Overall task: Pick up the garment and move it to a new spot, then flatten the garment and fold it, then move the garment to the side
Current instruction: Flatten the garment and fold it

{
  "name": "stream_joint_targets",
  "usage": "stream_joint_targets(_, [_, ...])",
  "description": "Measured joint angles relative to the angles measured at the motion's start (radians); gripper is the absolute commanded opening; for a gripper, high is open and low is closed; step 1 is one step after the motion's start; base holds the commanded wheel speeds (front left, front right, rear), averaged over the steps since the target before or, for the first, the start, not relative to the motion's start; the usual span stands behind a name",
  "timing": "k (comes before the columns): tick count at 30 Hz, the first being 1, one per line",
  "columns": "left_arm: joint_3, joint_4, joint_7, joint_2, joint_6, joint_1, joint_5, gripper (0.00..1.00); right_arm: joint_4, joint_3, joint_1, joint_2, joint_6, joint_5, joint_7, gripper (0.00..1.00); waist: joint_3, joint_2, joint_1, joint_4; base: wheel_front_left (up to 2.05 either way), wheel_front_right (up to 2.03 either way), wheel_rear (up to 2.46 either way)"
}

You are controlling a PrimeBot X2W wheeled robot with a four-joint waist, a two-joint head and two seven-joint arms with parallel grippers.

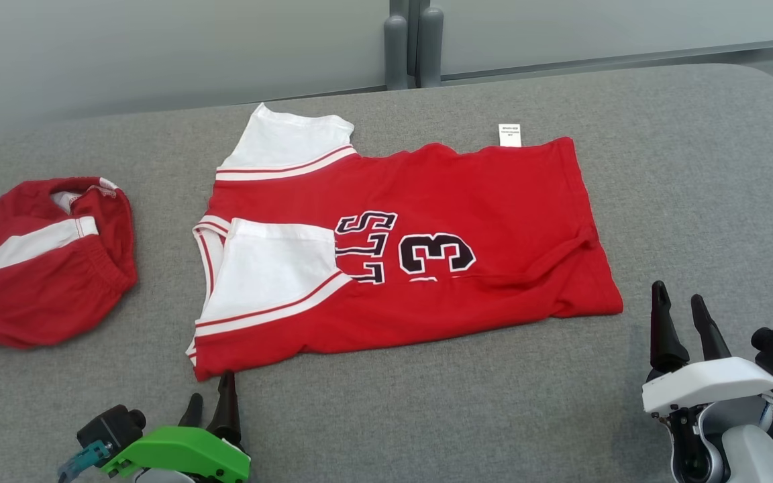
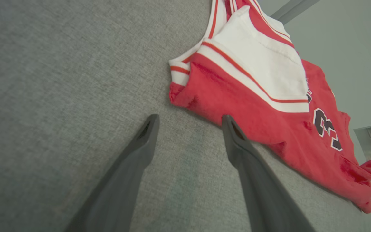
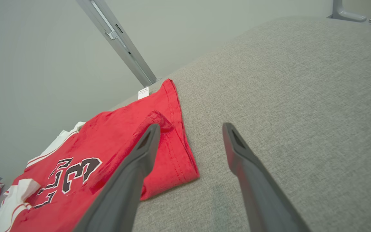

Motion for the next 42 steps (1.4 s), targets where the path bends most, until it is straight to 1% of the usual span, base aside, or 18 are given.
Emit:
stream_joint_targets(5, [0.0,0.036,0.0,-0.004,-0.004,-0.017,-0.006,1.0,-0.009,0.003,0.003,0.0,0.0,0.001,0.001,1.0,0.003,0.0,0.0,-0.006,0.0,0.0,0.0])
stream_joint_targets(13, [0.006,0.137,-0.029,-0.02,-0.04,-0.123,-0.018,1.0,-0.022,0.006,0.0,0.001,0.0,0.001,0.009,1.0,0.015,0.0,0.0,-0.023,0.0,0.0,0.0])
stream_joint_targets(14, [0.006,0.151,-0.036,-0.021,-0.047,-0.136,-0.018,0.73,-0.022,0.006,0.0,0.001,0.0,0.001,0.009,1.0,0.016,0.0,0.0,-0.026,0.0,0.0,0.0])
stream_joint_targets(17, [0.008,0.18,-0.064,-0.022,-0.065,-0.163,-0.017,0.0,-0.022,0.007,-0.001,0.001,0.0,0.001,0.011,1.0,0.02,0.0,0.0,-0.034,0.0,0.0,0.0])
stream_joint_targets(24, [0.027,0.181,-0.132,-0.025,-0.102,-0.182,-0.016,0.0,-0.007,0.012,-0.001,0.0,0.0,0.013,0.014,1.0,0.027,0.0,0.0,-0.033,0.0,0.0,0.0])
stream_joint_targets(30, [0.031,0.126,-0.151,-0.026,-0.111,-0.181,-0.003,0.0,0.057,0.037,-0.003,0.001,0.0,0.037,0.046,1.0,0.029,0.0,0.0,-0.015,0.0,0.0,0.0])
stream_joint_targets(36, [0.014,0.091,-0.148,-0.026,-0.101,-0.179,0.007,0.0,0.172,0.073,-0.075,0.001,0.0,0.05,0.063,1.0,0.039,0.0,0.0,0.006,0.0,0.0,0.0])
stream_joint_targets(42, [-0.015,0.061,-0.139,-0.03,-0.097,-0.18,0.016,0.0,0.335,0.093,-0.184,-0.001,0.0,0.069,0.07,1.0,0.052,0.0,0.0,0.027,0.0,0.0,0.0])
